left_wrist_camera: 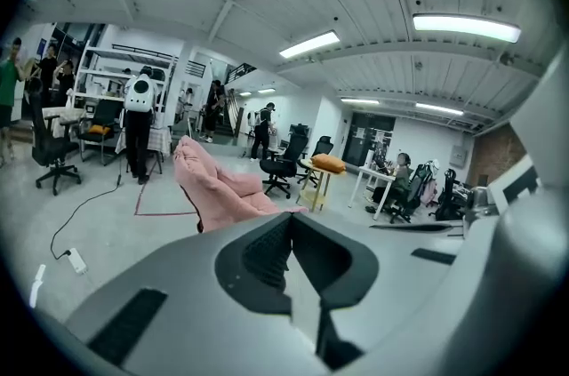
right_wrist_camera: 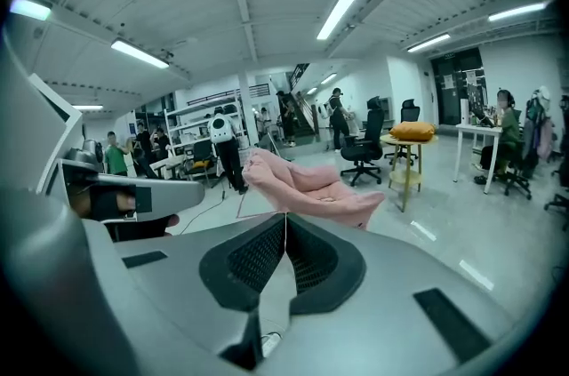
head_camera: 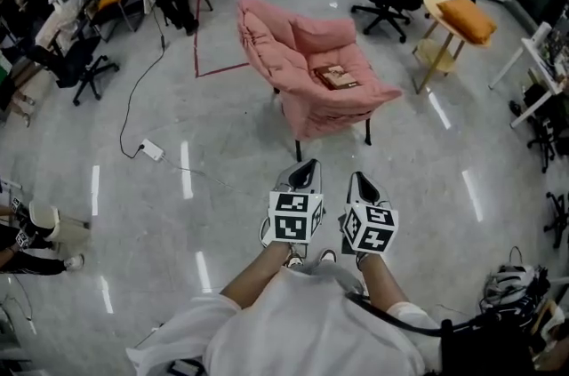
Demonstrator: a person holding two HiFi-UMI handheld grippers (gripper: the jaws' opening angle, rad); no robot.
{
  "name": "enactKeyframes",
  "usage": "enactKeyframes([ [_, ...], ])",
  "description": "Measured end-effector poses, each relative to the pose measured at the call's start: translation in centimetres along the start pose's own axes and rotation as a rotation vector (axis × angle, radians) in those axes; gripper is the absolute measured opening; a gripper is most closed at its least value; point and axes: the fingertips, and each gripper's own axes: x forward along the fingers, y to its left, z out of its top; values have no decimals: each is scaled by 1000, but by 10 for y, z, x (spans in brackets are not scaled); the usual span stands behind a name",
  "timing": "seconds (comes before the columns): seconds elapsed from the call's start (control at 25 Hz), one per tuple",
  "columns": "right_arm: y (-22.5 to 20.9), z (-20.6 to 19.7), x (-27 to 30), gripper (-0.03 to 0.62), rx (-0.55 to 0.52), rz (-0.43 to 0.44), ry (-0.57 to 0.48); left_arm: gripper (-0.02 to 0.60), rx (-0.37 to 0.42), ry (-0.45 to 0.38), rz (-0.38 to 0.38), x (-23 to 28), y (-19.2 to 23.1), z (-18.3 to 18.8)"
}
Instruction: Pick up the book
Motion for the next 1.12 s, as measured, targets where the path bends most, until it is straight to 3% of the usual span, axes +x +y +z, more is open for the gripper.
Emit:
enactKeyframes([
  [0.48, -30, -6, 28, 31, 17, -57, 57, 9, -9, 37, -9, 37, 8, -3],
  [1.12, -89, 47, 121, 31, -4, 22, 96, 9, -20, 28, 55, 144, 14, 47],
])
